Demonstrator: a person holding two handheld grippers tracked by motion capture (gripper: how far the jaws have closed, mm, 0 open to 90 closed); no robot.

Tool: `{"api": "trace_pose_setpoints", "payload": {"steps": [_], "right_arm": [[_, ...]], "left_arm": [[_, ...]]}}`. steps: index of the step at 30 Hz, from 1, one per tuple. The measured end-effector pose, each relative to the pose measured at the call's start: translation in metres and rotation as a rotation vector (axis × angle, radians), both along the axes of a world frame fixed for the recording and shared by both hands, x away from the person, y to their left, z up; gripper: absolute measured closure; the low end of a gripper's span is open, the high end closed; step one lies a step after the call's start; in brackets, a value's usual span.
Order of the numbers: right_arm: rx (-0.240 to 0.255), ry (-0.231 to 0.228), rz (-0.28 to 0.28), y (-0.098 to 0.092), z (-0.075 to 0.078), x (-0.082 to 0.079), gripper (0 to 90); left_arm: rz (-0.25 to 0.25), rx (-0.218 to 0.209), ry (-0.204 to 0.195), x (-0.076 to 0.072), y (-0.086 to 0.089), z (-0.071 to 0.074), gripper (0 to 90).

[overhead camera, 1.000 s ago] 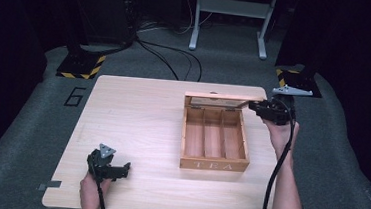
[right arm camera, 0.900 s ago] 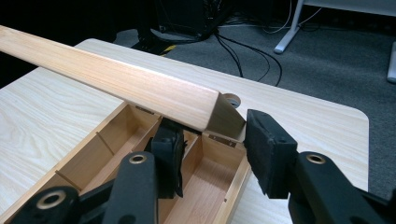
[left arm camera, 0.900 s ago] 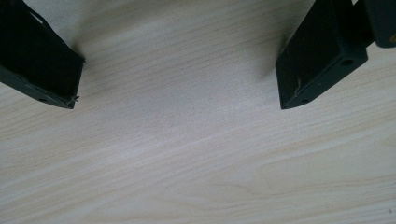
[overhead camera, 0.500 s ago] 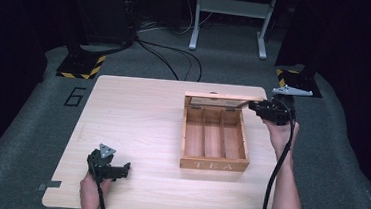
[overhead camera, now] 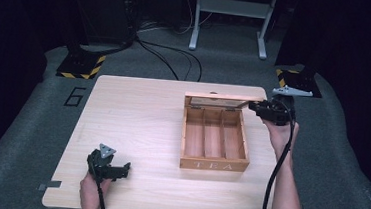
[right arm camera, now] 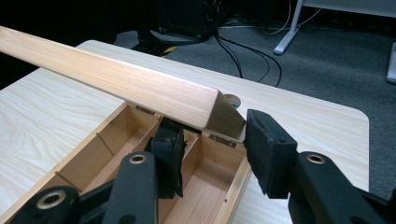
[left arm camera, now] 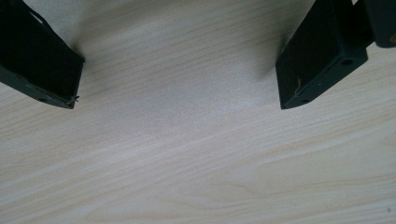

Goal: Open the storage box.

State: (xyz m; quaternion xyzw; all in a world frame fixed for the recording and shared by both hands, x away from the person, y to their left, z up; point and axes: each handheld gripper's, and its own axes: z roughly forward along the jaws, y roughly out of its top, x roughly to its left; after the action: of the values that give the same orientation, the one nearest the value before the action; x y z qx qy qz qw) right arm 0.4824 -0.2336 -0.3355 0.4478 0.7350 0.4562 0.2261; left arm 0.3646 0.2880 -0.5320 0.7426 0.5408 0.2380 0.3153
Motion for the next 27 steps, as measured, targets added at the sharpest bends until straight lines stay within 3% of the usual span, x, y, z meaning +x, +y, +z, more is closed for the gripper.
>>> {"api": "trace_pose_setpoints", "payload": {"steps": [27], "right_arm": [[-0.008,-0.004,-0.001,0.0004,-0.0002,-0.0004,57.9]], "left_arm": [[0.0,0.002,0.003,-0.0002,-0.0001,0.0002,0.4]]}}
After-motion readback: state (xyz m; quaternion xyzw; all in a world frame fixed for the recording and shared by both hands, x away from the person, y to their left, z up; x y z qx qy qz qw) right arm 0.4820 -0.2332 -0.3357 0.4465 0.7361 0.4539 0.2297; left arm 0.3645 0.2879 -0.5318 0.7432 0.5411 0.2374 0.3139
